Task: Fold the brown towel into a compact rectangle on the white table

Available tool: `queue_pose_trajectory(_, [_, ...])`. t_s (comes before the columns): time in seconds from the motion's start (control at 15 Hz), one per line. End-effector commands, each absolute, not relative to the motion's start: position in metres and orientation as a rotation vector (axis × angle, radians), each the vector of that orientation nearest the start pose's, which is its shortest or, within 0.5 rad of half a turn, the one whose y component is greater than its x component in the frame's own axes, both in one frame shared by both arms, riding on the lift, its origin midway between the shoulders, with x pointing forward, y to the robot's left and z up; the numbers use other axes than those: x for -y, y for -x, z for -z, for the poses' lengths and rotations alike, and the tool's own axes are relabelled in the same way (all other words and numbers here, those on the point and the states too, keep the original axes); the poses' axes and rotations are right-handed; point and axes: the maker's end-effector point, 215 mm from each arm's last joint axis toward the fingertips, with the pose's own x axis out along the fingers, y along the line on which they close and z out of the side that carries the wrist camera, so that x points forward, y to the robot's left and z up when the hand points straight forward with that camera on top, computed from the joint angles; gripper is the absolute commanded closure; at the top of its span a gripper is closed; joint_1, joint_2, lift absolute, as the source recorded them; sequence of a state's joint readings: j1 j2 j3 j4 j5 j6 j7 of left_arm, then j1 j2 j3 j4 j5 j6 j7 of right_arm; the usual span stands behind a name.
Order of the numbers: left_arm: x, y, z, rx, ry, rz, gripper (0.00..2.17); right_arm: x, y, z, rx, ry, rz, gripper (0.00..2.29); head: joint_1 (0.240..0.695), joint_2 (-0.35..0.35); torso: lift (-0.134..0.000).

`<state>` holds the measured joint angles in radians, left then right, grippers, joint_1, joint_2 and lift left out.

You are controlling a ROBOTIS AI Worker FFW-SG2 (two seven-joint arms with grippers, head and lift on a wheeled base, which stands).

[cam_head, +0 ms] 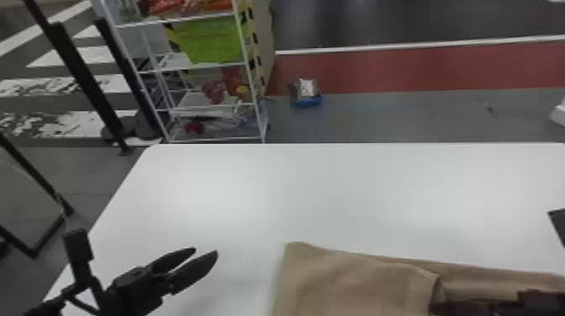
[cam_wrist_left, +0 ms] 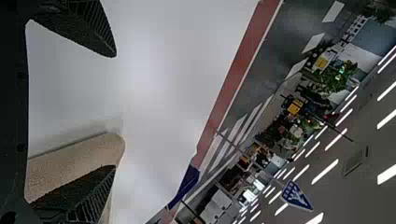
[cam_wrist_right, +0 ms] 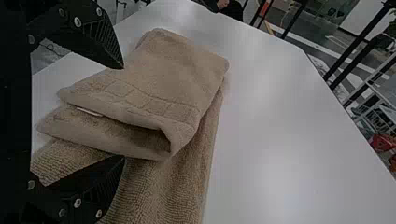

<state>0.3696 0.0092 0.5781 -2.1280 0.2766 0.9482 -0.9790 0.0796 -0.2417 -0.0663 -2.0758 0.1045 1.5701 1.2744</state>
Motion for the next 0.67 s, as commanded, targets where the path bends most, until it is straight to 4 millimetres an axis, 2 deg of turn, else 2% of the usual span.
queue_pose_trajectory(0.0, [-0.288, -0.371, 0.393, -0.489, 0.523, 0.506, 0.03, 0.152, -0.347, 0.425, -1.1, -0.433, -0.851, 0.25, 0.695, 0.209, -0.124])
queue_pose_trajectory(0.33, [-0.29, -0.37, 0.394, -0.492, 0.526, 0.503, 0.03, 0.171, -0.347, 0.425, -1.123, -0.373, -0.84, 0.25, 0.695, 0.21, -0.124])
queue_pose_trajectory(0.47, [-0.289, -0.371, 0.394, -0.49, 0.527, 0.504, 0.03, 0.166, -0.343, 0.429, -1.136, -0.365, -0.849, 0.25, 0.695, 0.199, -0.124])
queue_pose_trajectory(0.6, [-0.289, -0.371, 0.394, -0.49, 0.527, 0.504, 0.03, 0.153, -0.338, 0.437, -1.158, -0.37, -0.865, 0.26, 0.695, 0.196, -0.124])
